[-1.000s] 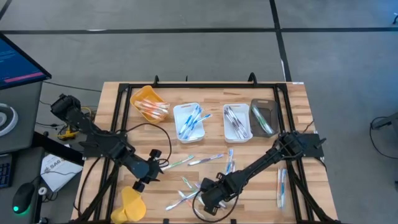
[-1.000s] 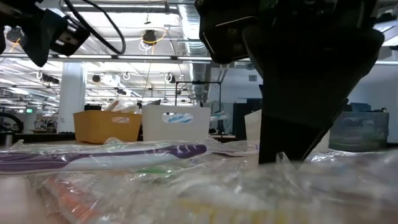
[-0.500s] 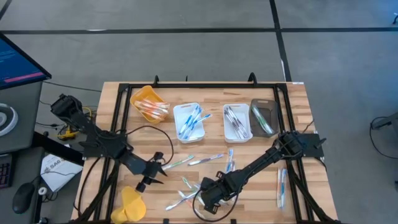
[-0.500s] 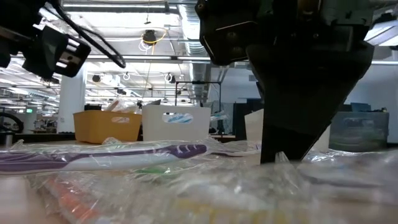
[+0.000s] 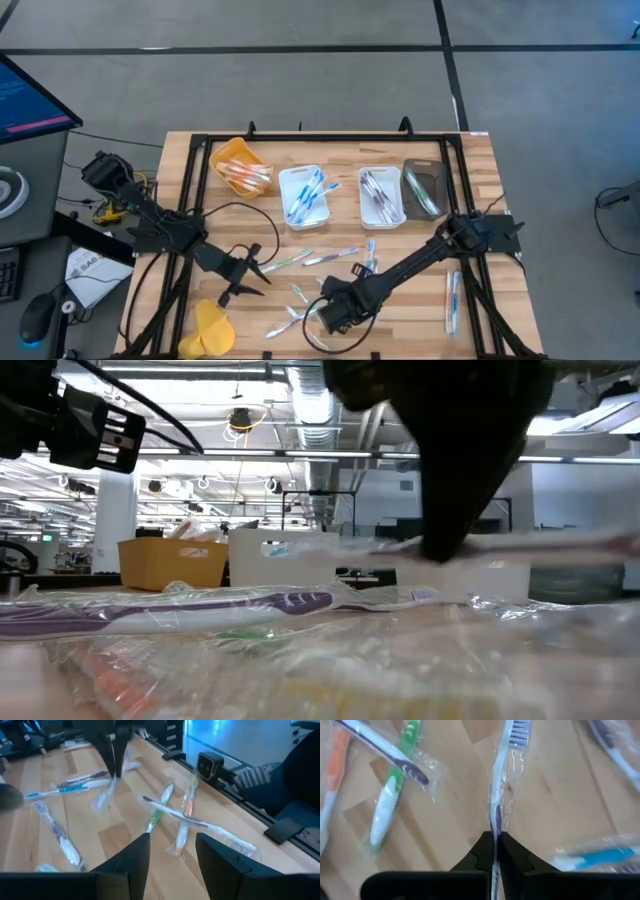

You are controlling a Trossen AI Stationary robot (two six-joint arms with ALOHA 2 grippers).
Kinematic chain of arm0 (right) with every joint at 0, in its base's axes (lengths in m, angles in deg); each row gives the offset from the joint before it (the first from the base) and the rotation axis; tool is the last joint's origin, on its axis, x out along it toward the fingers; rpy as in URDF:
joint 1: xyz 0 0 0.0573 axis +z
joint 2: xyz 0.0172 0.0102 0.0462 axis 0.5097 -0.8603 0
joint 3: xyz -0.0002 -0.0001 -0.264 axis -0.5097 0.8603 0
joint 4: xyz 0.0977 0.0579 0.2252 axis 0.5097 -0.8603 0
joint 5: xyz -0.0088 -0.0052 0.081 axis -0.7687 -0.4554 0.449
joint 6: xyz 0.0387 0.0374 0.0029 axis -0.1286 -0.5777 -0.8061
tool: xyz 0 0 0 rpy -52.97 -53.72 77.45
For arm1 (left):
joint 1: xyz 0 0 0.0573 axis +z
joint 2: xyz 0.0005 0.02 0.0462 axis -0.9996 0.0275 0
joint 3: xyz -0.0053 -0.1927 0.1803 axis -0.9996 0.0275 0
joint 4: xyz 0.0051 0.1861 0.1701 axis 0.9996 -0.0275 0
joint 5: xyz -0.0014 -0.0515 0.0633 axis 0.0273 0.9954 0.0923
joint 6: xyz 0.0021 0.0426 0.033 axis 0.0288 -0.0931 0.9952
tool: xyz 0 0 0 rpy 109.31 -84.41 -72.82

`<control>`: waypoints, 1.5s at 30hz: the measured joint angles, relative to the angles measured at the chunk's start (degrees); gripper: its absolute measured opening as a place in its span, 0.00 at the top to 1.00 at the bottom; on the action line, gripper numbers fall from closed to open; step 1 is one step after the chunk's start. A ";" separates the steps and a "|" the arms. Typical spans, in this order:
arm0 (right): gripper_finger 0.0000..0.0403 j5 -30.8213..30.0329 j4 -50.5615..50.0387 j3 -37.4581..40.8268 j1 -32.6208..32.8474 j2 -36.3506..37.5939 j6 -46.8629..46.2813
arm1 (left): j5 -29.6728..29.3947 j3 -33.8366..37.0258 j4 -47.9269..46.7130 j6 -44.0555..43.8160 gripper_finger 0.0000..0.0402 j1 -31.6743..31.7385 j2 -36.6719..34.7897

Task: Pick & Place Toothbrushes
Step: Put the purple toothbrush into the right white bin

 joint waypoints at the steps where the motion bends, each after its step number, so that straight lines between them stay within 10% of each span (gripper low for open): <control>1: 0.99 0.00 -1.81 -1.32 0.03 -0.05 -0.22 | 0.00 0.21 0.07 -0.02 0.62 0.00 -0.02; 12: 1.00 -6.26 -29.69 -16.40 -0.51 0.15 -8.93 | -2.34 0.91 1.27 0.00 0.62 0.02 -0.02; 22: 1.00 -15.77 -28.92 -15.51 -4.29 9.84 -7.02 | -2.27 1.86 1.26 0.02 0.62 0.02 -0.13; 37: 1.00 -20.77 -27.79 16.66 -16.93 38.35 -19.13 | -2.07 1.94 1.98 -0.51 0.62 0.02 -0.57; 45: 0.99 -26.50 -2.56 36.40 -23.75 47.83 -0.67 | -2.08 1.92 2.67 -0.68 0.62 0.02 -0.57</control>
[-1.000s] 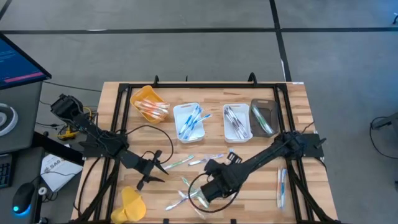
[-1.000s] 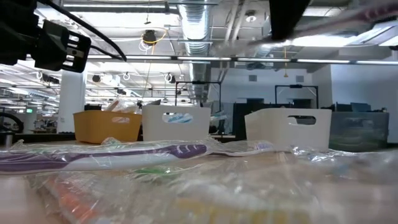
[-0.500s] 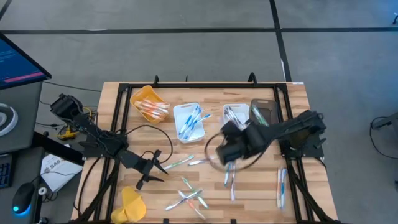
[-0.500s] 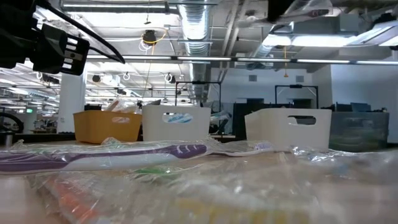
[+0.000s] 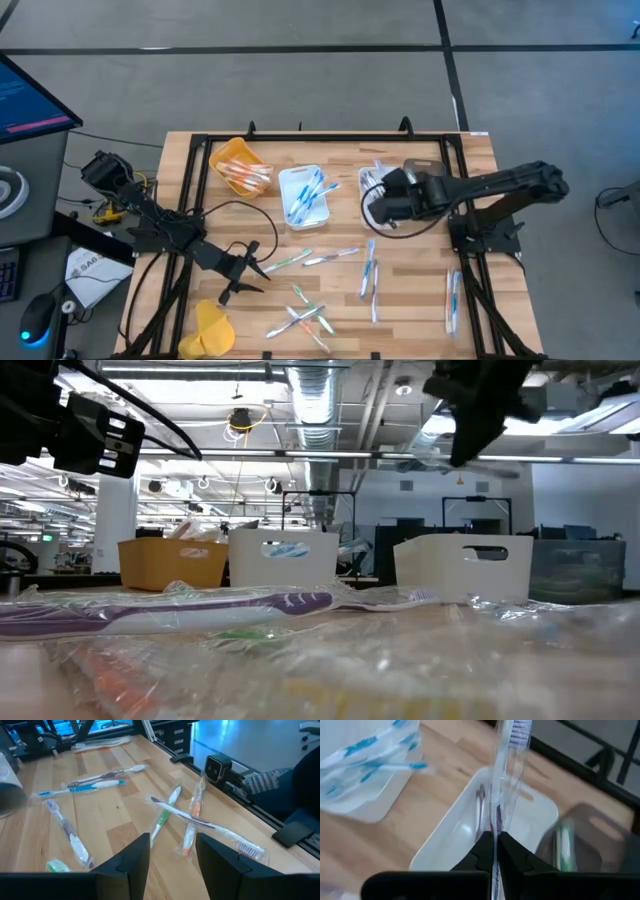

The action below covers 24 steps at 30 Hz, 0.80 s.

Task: Pick & Place Toothbrushes
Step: Put the purple toothbrush into the right white bin

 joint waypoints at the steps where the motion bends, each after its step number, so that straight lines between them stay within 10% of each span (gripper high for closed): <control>1: 0.99 -0.04 2.98 1.79 -0.93 0.84 2.75 | 0.00 0.00 -0.03 0.00 0.62 0.00 0.00; 8: 0.99 2.62 18.78 10.32 -5.35 0.87 19.89 | 0.00 0.00 -0.07 -0.10 0.62 0.00 0.02; 24: 0.98 12.96 22.57 15.73 -10.43 -7.17 18.39 | 2.10 -0.02 -0.15 -1.22 0.62 0.00 0.02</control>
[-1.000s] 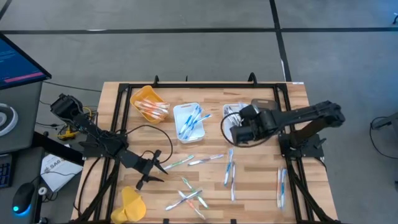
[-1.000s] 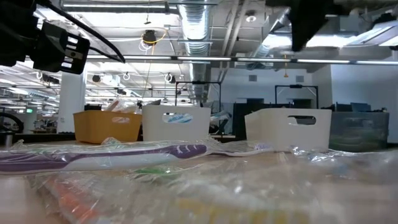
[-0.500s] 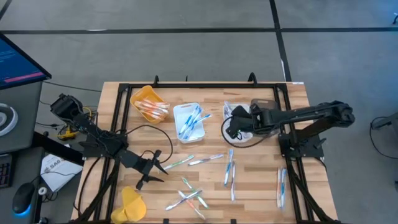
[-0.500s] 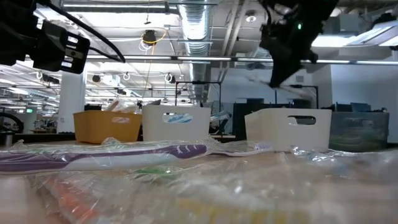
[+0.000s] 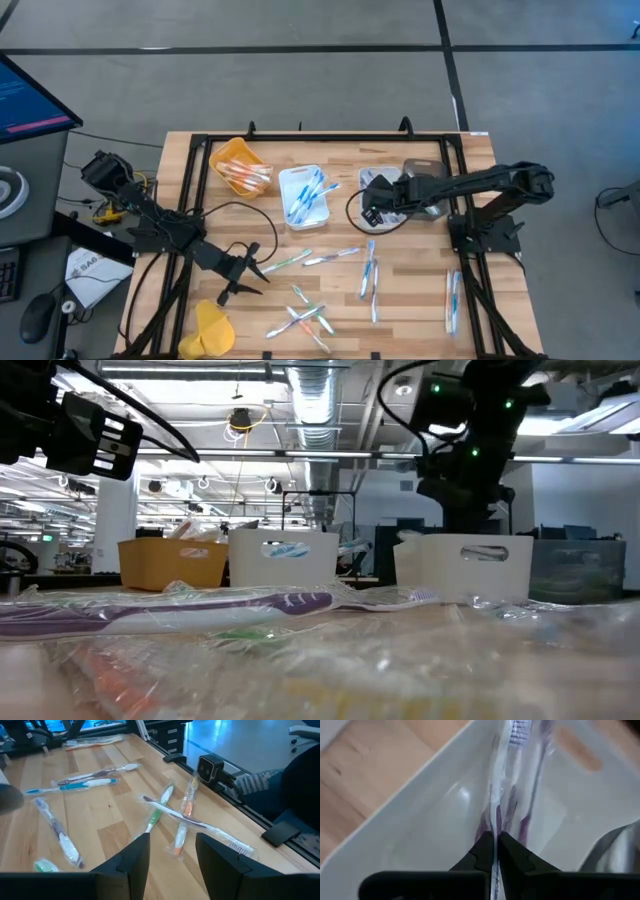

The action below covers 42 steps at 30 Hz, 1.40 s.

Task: Pick & Place Toothbrushes
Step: Put the purple toothbrush into the right white bin, then put the middle purple toothbrush into the right white bin

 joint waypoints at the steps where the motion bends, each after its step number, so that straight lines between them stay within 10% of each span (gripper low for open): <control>1: 0.97 0.74 0.03 -0.02 -0.06 -0.79 -0.04 | 0.00 0.00 0.00 -0.02 0.62 0.00 0.00; 20: 0.69 2.07 -10.08 -6.64 -0.25 -4.17 -4.18 | -0.02 0.00 -0.02 0.07 0.62 0.00 0.00; 29: 0.77 4.14 -21.82 -16.53 2.79 -4.17 -6.10 | -0.06 0.00 -0.04 0.13 0.62 0.33 0.00; 42: 0.80 22.84 -23.28 -21.64 15.34 -4.17 -21.40 | -0.04 0.00 -0.09 0.13 0.62 0.33 0.00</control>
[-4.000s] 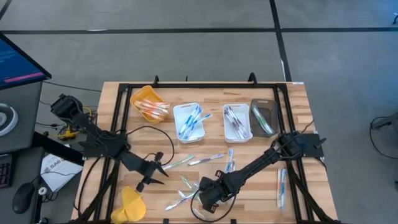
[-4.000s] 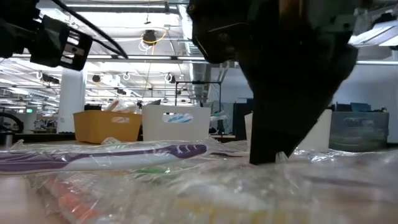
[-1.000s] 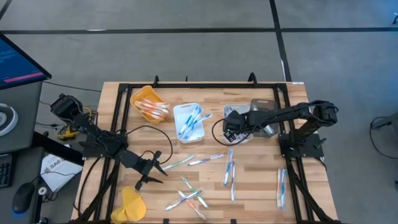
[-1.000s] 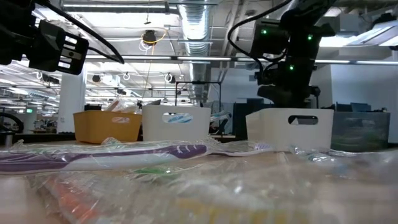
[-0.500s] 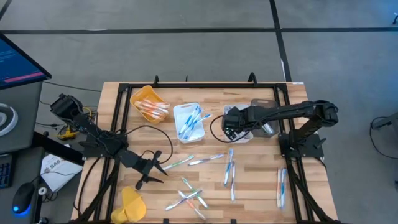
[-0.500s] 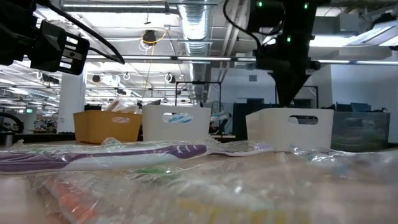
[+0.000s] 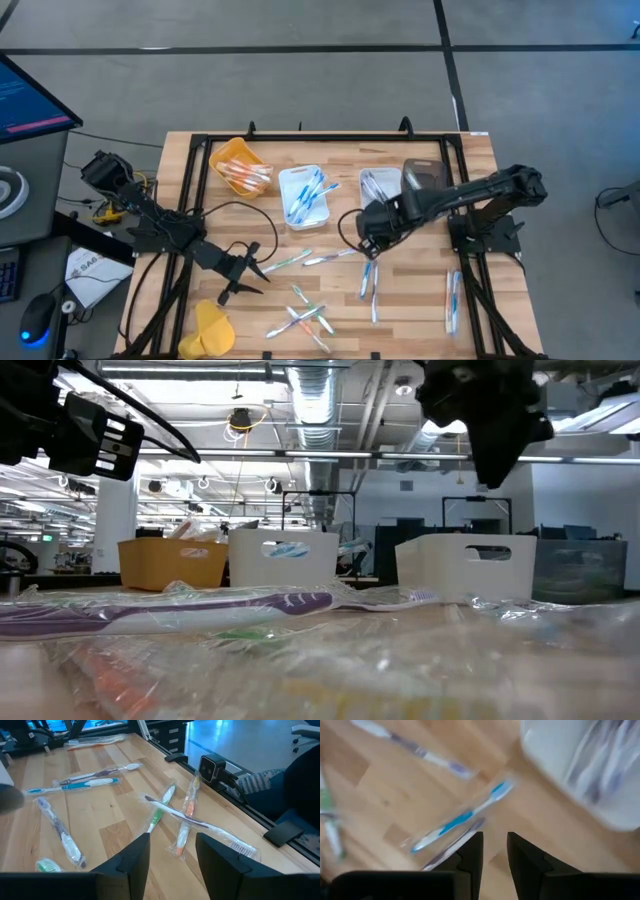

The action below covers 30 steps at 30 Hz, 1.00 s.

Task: Pick & Place Toothbrushes
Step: Put the middle purple toothbrush into the right white bin

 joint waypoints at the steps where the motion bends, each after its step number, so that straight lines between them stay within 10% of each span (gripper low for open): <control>1: 0.80 0.45 0.39 0.00 1.06 0.00 -1.95 | 0.00 0.00 0.00 0.00 0.62 0.00 0.00; 30: 0.48 7.12 16.15 -0.06 13.90 -15.90 -31.21 | -0.02 0.80 0.15 0.02 0.62 1.26 0.02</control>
